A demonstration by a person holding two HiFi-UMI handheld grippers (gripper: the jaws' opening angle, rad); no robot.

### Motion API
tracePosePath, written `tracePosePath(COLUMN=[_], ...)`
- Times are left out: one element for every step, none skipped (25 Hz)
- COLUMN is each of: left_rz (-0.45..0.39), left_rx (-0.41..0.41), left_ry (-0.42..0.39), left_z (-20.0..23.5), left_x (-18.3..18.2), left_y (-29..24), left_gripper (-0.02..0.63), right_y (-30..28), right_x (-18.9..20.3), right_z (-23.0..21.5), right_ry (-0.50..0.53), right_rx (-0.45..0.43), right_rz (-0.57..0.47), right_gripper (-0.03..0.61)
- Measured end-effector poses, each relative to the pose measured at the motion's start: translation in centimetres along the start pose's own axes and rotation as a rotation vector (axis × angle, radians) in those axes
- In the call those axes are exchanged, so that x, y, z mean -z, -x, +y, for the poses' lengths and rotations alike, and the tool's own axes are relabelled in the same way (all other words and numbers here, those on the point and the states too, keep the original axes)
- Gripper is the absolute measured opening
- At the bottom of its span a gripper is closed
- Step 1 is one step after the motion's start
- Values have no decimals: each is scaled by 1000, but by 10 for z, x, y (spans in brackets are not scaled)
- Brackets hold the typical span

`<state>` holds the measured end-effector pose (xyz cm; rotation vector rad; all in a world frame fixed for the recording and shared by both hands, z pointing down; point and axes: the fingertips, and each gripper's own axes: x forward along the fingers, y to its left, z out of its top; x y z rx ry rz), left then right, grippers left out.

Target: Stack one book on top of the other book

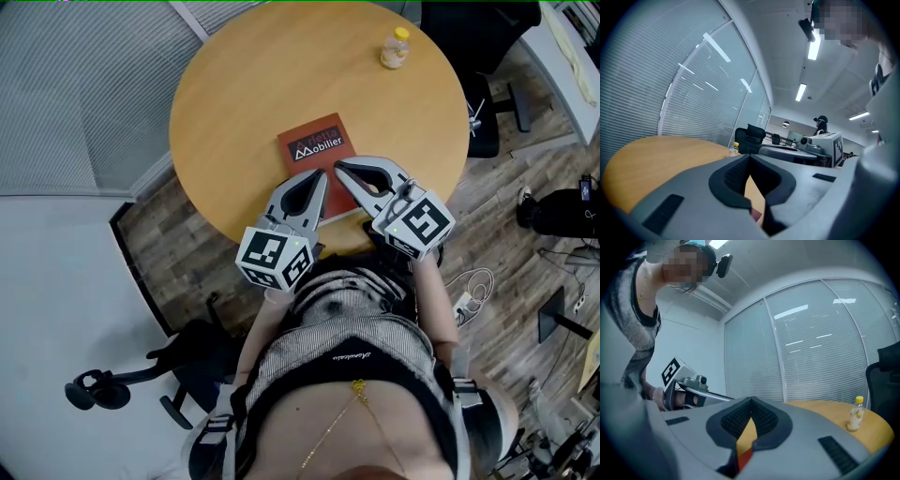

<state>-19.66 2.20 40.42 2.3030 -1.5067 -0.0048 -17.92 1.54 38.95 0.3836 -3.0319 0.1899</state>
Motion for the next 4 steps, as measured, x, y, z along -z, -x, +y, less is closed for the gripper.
tracePosePath(left_rz=[0, 0, 0, 0], left_rx=[1, 2, 2, 3], left_ry=[2, 4, 6, 7], left_z=[0, 0, 0, 0], left_x=[0, 0, 0, 0], left_y=[0, 0, -1, -1], left_gripper=[20, 20, 20, 20], right_y=[0, -1, -1, -1], right_x=[0, 0, 1, 1], right_z=[0, -1, -1, -1], right_ry=[0, -1, -1, -1], right_rx=[-1, -1, -1, -1], right_rz=[2, 4, 5, 7], right_gripper=[23, 23, 23, 22])
